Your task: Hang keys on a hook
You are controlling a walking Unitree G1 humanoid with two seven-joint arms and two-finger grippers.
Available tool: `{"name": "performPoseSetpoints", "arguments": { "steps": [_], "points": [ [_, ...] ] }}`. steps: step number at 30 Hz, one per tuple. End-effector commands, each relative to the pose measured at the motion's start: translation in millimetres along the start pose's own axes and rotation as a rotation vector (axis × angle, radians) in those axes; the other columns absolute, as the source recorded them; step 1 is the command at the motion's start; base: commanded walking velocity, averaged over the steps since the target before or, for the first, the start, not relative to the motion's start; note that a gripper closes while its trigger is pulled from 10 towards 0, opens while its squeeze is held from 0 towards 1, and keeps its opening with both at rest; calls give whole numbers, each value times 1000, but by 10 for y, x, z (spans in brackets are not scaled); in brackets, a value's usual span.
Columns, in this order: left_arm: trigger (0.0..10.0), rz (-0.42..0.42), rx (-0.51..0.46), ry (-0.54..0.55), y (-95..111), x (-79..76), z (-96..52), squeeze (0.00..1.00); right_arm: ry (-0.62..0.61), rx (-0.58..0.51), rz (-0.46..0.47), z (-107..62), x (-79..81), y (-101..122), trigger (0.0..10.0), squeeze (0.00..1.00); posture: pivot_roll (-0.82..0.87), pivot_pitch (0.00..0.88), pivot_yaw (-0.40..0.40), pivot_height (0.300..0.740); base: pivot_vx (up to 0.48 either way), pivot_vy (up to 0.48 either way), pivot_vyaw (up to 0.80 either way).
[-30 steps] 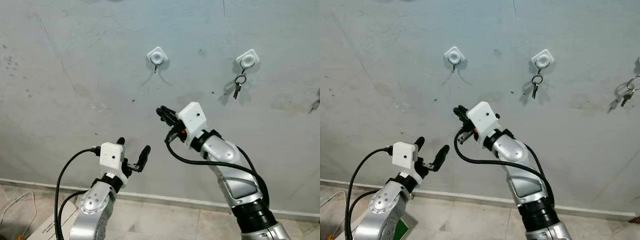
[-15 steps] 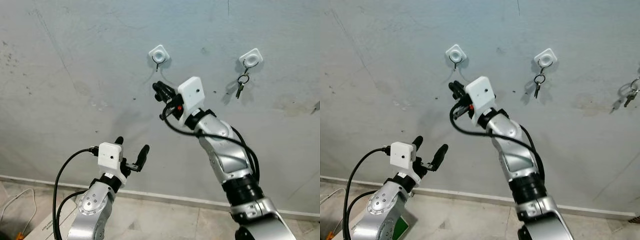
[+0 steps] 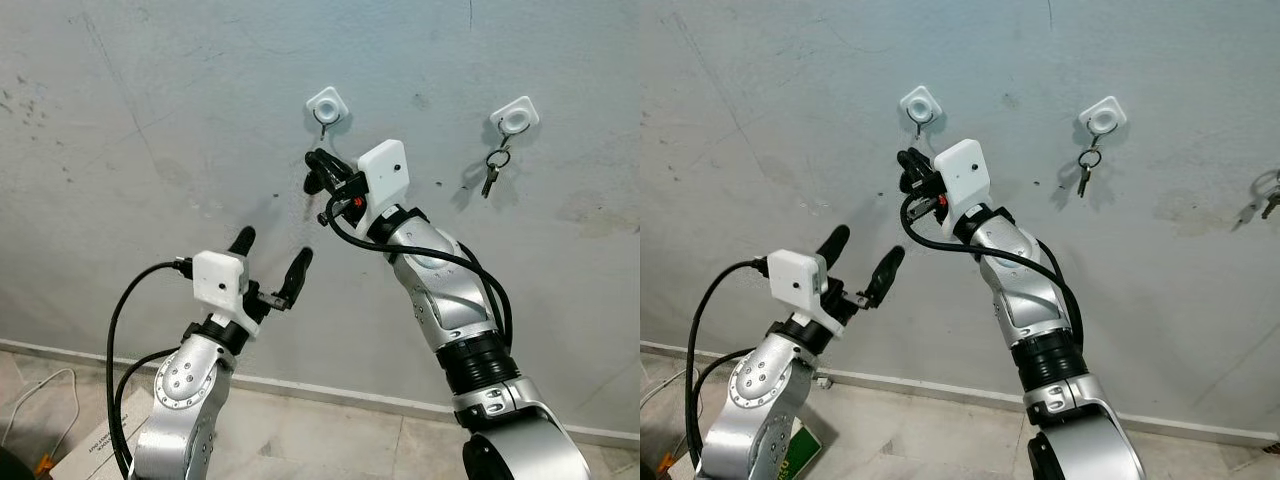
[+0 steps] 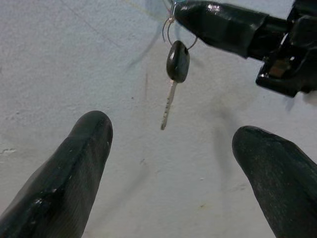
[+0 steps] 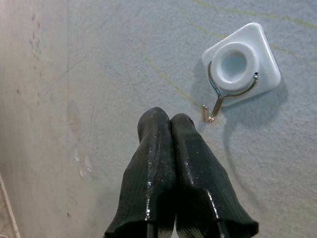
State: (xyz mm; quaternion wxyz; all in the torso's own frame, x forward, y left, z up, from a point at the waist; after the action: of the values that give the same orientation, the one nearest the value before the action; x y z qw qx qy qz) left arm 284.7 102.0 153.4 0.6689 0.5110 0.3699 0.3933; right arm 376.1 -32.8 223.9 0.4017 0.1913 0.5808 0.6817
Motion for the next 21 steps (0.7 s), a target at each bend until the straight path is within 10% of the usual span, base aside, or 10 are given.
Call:
{"name": "performPoseSetpoints", "arguments": {
  "steps": [1,21],
  "points": [
    [10000,6,1,2,16,14,-13,0,10,-44,9,82,-9,133,10000,0,38,0,62,740,0,0,0],
    [10000,0,-1,7,37,1,-1,0,-46,-65,38,141,-162,192,10000,0,36,0,60,740,0,0,0]
  ]
}}
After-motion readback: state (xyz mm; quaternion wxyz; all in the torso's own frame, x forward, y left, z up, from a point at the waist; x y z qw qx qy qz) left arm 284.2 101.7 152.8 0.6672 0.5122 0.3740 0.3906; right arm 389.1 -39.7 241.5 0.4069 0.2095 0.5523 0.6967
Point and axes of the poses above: a point about 5 cm out from each wrist's last joint towards the gripper, its own z axis pointing out of the wrist towards the gripper, its own y axis along the axis of the wrist's last joint, x = y × z, the point moved 3 cm from there along z, pointing out of the wrist towards the gripper, and after that the axes turned 2 degrees about -z, right-handed, at the moved point
